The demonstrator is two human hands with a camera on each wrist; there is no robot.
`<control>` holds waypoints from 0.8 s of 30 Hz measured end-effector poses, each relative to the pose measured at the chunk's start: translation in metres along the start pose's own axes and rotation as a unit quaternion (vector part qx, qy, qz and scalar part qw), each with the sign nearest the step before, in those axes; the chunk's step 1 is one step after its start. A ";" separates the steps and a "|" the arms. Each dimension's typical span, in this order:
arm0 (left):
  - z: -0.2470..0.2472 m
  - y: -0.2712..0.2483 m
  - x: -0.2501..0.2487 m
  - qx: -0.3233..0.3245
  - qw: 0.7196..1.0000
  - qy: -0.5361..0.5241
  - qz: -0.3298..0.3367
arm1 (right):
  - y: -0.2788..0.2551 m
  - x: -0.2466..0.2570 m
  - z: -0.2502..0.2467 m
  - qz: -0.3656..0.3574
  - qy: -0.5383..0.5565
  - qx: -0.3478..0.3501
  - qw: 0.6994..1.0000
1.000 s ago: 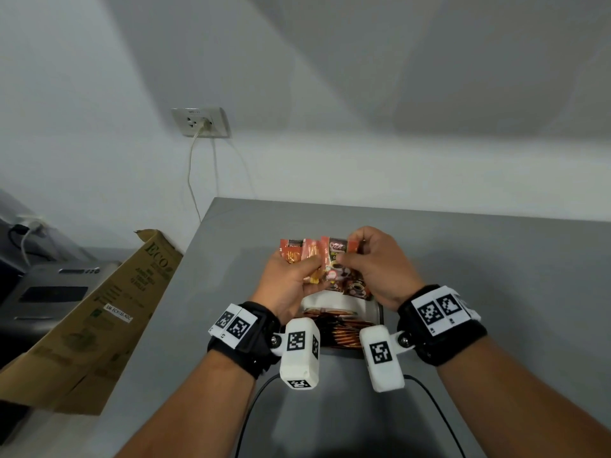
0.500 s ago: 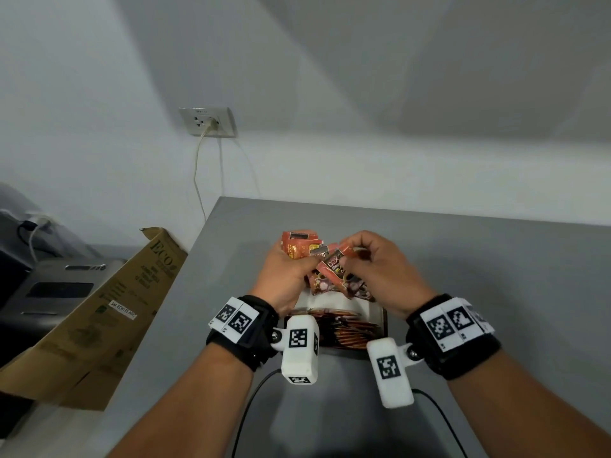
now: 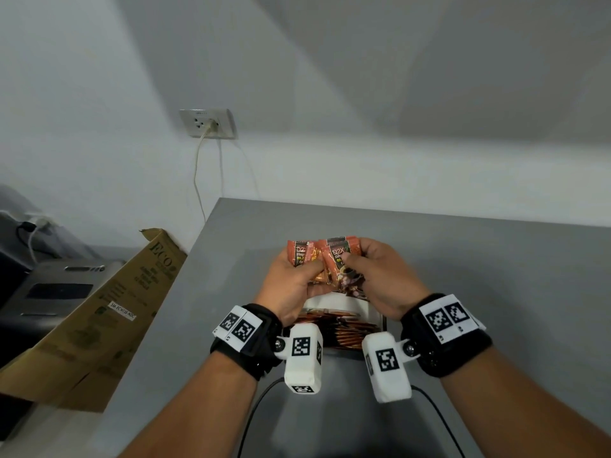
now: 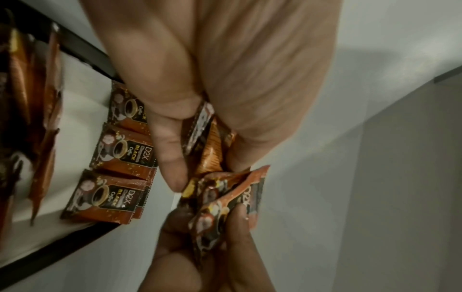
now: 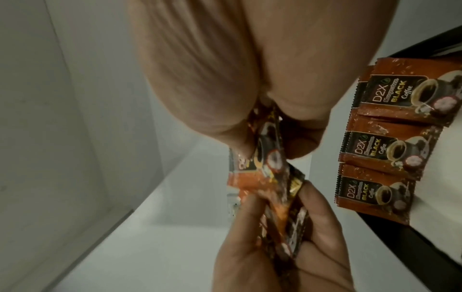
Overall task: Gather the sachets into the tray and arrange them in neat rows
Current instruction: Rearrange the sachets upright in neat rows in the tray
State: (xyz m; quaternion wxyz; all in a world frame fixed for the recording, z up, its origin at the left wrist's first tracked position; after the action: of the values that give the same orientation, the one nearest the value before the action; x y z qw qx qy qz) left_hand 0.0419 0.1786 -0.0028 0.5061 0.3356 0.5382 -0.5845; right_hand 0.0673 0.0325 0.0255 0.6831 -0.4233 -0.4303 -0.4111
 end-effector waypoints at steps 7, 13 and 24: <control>-0.007 0.005 -0.005 -0.035 0.996 -0.077 -0.020 | -0.022 0.010 0.010 -0.276 -0.396 0.030 0.875; -0.016 0.008 -0.008 -0.070 0.997 0.013 0.025 | -0.020 0.016 0.000 -0.148 -0.252 -0.001 0.956; 0.001 -0.001 -0.012 -0.010 0.996 -0.086 0.007 | -0.004 -0.006 0.000 0.004 0.029 -0.081 0.996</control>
State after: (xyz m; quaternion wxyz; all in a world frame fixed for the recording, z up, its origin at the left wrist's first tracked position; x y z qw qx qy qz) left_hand 0.0445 0.1803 0.0086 0.5579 0.2822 0.4965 -0.6022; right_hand 0.0615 0.0325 0.0211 0.6602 -0.4669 -0.3743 -0.4540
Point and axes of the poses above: each hand's wrist, its own y-axis towards the middle knuckle, its own z-axis out of the palm, x = y × z, the point moved 4 cm from there along y, towards the middle knuckle, and after that the axes turned 7 degrees about y, right-handed, at the moved point
